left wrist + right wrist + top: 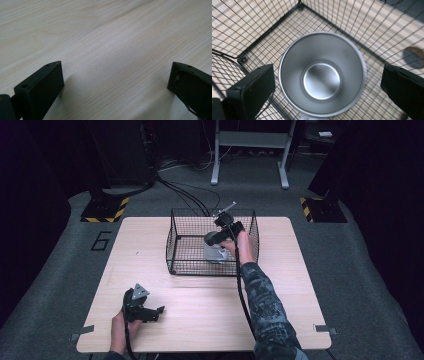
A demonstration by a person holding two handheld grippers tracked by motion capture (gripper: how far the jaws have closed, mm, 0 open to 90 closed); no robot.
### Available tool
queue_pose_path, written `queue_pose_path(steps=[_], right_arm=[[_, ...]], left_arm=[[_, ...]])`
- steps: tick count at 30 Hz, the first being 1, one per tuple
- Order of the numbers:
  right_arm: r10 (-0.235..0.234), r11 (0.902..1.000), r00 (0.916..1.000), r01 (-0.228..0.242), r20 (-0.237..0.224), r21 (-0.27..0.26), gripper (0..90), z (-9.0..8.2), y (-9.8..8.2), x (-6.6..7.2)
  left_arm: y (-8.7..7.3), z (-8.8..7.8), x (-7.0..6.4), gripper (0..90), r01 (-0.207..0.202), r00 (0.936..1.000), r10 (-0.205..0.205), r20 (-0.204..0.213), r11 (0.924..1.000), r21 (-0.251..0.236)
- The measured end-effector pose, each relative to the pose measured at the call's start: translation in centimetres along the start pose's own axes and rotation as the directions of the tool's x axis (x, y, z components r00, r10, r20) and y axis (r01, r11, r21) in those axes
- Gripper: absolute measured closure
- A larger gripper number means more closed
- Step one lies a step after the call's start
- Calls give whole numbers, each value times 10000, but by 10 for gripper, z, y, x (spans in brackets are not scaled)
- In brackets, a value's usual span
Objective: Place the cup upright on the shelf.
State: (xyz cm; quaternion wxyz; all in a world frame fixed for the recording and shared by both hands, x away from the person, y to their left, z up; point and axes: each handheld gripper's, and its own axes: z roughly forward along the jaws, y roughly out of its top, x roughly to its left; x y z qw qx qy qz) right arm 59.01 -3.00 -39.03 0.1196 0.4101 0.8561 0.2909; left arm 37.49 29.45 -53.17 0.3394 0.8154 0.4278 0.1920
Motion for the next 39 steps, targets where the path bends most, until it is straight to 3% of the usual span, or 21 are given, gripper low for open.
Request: queue_pose_path(steps=[6, 7, 16, 22, 28, 39], right_arm=[[-192, 9964, 9997, 180, -143, -832, 0, -35, -5, -1], [-324, 9942, 9993, 305, -172, -1029, 0, -48, -9, 1], [-864, 9835, 9961, 820, -200, -1614, 0, -91, -36, 13], [-1167, 9758, 9931, 1120, -140, -1877, 0, -117, -71, 17], [-878, 9738, 9960, 889, 147, -2092, 0, -135, -113, 16], [-224, 9771, 9960, 401, 862, -2089, 0, -140, -192, -2]], left_arm=[[0, 0, 0, 0, 2, 10000, -2, 15, 10000, 3], [0, 0, 0, 0, -18, 10000, 17, 54, 10000, 67], [0, 0, 0, 0, -12, 10000, 11, 50, 10000, 58], [0, 0, 0, 0, -11, 10000, 11, 49, 10000, 54], [0, 0, 0, 0, -19, 10000, 19, 48, 10000, 58], [0, 0, 0, 0, -14, 10000, 14, 46, 10000, 55]])
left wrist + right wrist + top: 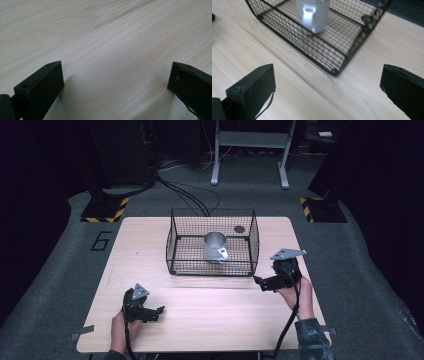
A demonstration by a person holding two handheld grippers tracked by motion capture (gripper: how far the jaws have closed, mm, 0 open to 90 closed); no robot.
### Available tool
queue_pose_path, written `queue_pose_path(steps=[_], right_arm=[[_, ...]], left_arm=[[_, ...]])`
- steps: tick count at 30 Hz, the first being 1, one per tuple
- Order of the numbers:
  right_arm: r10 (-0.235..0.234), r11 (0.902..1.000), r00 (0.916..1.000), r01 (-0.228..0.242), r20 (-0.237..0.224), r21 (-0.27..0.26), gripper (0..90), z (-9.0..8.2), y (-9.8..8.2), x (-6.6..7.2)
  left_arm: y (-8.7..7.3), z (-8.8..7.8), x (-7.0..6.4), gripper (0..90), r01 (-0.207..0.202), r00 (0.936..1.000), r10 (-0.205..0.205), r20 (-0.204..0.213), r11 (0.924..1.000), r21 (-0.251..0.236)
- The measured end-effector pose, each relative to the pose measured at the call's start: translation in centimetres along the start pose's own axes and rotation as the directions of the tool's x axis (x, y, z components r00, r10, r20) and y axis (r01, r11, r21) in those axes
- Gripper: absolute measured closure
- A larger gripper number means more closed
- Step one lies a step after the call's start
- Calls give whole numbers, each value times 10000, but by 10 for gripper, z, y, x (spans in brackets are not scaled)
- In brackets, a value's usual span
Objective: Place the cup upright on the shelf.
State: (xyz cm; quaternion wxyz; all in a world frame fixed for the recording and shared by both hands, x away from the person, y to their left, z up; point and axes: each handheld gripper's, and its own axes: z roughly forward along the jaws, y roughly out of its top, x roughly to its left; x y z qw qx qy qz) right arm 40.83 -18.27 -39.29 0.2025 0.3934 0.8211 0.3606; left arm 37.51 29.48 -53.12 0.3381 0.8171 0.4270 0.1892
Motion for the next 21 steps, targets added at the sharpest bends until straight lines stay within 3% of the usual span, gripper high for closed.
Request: queue_pose_path(steps=[10, 17, 18, 21], right_arm=[[806, 9966, 9957, -813, 464, 147, 0, -3, -65, -17], [1374, 9897, 9853, -1408, 1016, 269, 0, 1, -113, -30], [1464, 9879, 9829, -1511, 1113, 342, 0, 5, -127, -34], [1779, 9818, 9775, -1842, 1138, 472, 0, 9, -139, -36]], left_arm=[[0, 0, 0, 0, 3, 10000, -3, 1, 10000, -1], [0, 0, 0, 0, 5, 10000, -5, 2, 10000, 2], [0, 0, 0, 0, 2, 10000, -2, 3, 10000, 0], [0, 0, 0, 0, 3, 10000, -3, 1, 10000, 0]])
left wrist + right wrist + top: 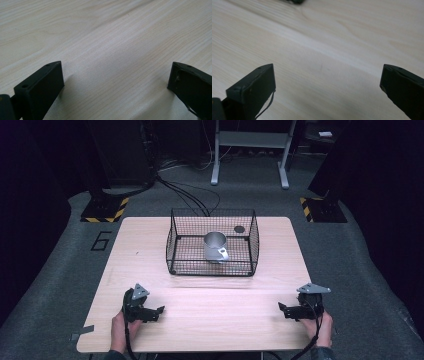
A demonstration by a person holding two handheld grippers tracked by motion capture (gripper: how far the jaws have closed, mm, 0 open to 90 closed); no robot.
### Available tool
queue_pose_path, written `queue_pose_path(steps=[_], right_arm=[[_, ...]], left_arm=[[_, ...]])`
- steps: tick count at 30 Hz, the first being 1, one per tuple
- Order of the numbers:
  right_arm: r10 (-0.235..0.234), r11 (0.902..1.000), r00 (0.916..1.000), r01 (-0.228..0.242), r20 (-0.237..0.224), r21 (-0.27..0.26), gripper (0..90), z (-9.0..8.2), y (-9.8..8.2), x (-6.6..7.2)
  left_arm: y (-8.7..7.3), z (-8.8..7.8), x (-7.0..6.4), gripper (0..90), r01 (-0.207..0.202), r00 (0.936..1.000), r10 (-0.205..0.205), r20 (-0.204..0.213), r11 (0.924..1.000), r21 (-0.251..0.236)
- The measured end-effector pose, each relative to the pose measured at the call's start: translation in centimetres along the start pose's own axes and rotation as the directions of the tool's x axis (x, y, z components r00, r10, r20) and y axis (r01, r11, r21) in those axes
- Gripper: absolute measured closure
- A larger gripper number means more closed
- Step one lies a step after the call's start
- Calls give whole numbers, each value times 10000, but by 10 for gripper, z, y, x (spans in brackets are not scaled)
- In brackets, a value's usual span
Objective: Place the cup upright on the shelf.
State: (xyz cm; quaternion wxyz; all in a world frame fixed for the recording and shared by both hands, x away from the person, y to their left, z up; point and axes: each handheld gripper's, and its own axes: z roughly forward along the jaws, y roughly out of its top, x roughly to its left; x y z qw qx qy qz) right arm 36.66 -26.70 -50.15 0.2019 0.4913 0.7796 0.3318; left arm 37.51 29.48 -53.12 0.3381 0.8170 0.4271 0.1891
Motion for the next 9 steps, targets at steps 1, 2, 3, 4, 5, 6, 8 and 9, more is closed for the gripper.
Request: queue_pose_path(steps=[1, 2, 3, 4, 5, 6, 8, 9], right_arm=[[23, 10000, 10000, -24, 5, 80, 0, 2, -4, -2], [55, 9999, 10000, -55, 25, 93, 0, 4, -8, -4], [124, 9998, 9999, -125, 60, 156, 0, 6, -12, -5], [192, 9991, 9997, -197, 128, 367, 0, 8, -14, -6], [241, 9991, 9994, -249, 243, 355, 0, 12, -17, -6], [233, 9986, 9992, -247, 319, 466, 0, 14, -20, -7], [237, 9996, 9992, -241, 307, 128, 0, 14, -24, -9], [205, 9998, 9991, -205, 361, -24, 0, 15, -25, -10]], left_arm=[[0, 0, 0, 0, 0, 10000, 0, 1, 10000, 2], [0, 0, 0, 0, -2, 10000, 2, 1, 10000, 3], [0, 0, 0, 0, -1, 10000, 1, 2, 10000, 4], [0, 0, 0, 0, -1, 10000, 1, 0, 10000, 3], [0, 0, 0, 0, 1, 10000, -1, 1, 10000, 3], [0, 0, 0, 0, 4, 10000, -4, 1, 10000, 2], [0, 0, 0, 0, 1, 10000, -1, 1, 10000, 2], [0, 0, 0, 0, 2, 10000, -2, 3, 10000, 0]])
